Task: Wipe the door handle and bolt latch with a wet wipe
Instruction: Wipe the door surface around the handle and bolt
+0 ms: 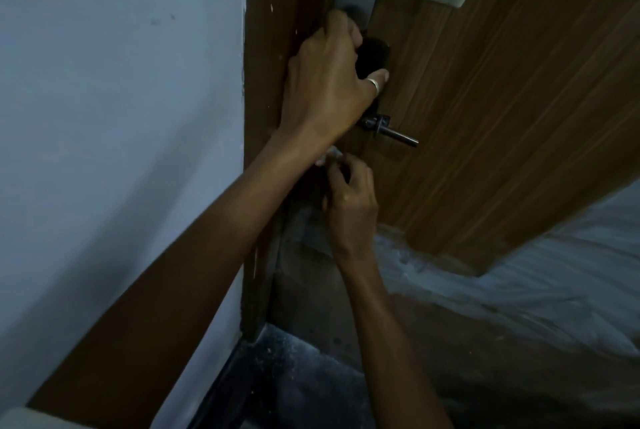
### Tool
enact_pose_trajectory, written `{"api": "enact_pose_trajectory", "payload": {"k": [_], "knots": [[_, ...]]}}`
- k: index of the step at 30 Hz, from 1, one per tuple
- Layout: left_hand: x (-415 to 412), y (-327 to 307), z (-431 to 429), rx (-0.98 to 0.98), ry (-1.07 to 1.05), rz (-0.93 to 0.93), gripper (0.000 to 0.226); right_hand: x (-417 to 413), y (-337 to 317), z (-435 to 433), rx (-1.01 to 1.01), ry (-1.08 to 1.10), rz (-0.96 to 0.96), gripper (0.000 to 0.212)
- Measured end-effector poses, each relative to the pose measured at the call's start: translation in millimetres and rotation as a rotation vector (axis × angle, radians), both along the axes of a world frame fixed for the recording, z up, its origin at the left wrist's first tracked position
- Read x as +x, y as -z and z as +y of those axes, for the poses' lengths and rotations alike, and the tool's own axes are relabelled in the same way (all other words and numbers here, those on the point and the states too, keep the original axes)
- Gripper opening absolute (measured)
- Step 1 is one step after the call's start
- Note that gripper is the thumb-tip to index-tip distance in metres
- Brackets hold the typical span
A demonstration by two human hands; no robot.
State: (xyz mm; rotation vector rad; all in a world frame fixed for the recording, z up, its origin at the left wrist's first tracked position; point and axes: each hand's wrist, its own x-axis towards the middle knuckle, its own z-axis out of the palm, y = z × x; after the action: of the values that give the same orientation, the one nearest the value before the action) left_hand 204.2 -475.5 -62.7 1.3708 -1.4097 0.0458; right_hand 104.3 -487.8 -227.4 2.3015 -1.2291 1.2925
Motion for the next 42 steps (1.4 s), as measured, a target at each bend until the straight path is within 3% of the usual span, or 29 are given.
{"api": "enact_pose_trajectory", "payload": {"k": [4, 7, 14, 21, 30, 33, 42], "knots": [[3, 0, 19, -0.027, -0.029, -0.035, 0.056, -18, 38, 10, 0.079, -0.009, 0.075, 0.045], [-3, 13, 43, -0.062, -0.089, -0.029, 0.045, -20, 44, 11, 0.124, -0.016, 0.095, 0.044], [-28, 84, 68, 0.047, -0.132, 0.317, 0.035, -26, 38, 14, 0.294, -0.038, 0.092, 0.032], [-33, 111, 42, 0.152, -0.135, 0.358, 0.031, -60, 9, 21, 0.036, 0.046, -0.010, 0.046], [-33, 114, 29, 0.140, -0.202, 0.277, 0.020, -113, -73, 18, -0.251, 0.265, -0.324, 0.017], [-31, 116, 27, 0.143, -0.194, 0.285, 0.019, -109, -108, 14, -0.297, 0.271, -0.386, 0.018], [-28, 119, 49, 0.265, -0.200, 0.252, 0.036, -3, -151, 2, -0.178, 0.062, -0.059, 0.024]]}}
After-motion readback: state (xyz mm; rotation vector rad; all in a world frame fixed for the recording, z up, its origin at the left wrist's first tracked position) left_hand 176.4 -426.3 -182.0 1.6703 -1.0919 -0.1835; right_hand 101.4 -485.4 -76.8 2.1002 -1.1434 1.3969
